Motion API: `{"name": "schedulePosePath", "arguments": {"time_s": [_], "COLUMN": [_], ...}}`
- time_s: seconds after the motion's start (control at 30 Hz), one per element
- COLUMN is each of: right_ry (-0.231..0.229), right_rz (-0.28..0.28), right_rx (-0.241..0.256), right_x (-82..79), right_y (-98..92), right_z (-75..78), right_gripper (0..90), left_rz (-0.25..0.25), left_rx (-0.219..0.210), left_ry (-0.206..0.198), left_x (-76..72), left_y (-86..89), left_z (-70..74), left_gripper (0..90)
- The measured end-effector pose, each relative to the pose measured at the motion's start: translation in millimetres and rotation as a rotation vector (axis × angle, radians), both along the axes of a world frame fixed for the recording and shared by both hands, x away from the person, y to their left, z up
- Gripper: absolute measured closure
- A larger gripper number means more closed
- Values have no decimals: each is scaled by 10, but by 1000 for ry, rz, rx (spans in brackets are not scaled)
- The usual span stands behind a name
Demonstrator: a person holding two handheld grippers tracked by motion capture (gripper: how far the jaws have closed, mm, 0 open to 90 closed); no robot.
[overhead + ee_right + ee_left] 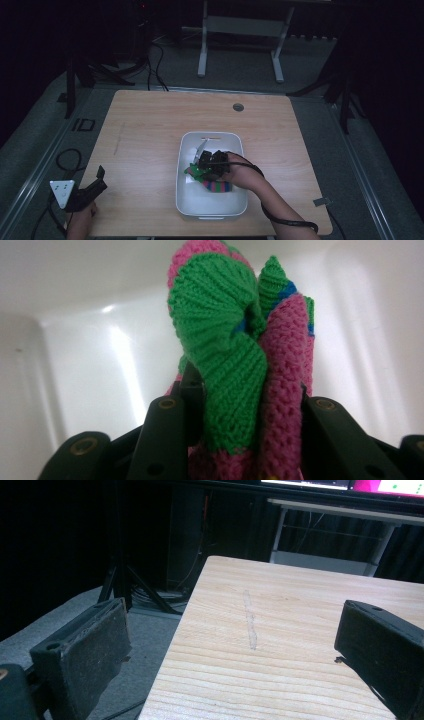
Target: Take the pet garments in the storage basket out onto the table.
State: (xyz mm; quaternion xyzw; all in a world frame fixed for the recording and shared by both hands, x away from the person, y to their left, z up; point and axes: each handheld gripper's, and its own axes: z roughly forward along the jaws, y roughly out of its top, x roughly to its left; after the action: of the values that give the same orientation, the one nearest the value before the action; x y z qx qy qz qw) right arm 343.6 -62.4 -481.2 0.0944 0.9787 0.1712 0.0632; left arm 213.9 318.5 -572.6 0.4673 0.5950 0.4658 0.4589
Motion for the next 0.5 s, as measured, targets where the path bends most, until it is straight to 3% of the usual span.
{"name": "schedulePosePath", "arguments": {"time_s": [0.37, 0.5], "right_ry": [-81, -112], "right_rz": [-35, -49], "right_rx": [210, 245], "right_x": [-15, -35], "right_y": [-261, -399], "right_z": [675, 881], "right_gripper": [670, 669], "left_rz": [2, 2], "left_rx": [1, 2], "left_ry": [-2, 0], "left_x": [0, 0], "left_y": [-1, -2], "left_z": [-1, 0], "left_gripper": [18, 18]}}
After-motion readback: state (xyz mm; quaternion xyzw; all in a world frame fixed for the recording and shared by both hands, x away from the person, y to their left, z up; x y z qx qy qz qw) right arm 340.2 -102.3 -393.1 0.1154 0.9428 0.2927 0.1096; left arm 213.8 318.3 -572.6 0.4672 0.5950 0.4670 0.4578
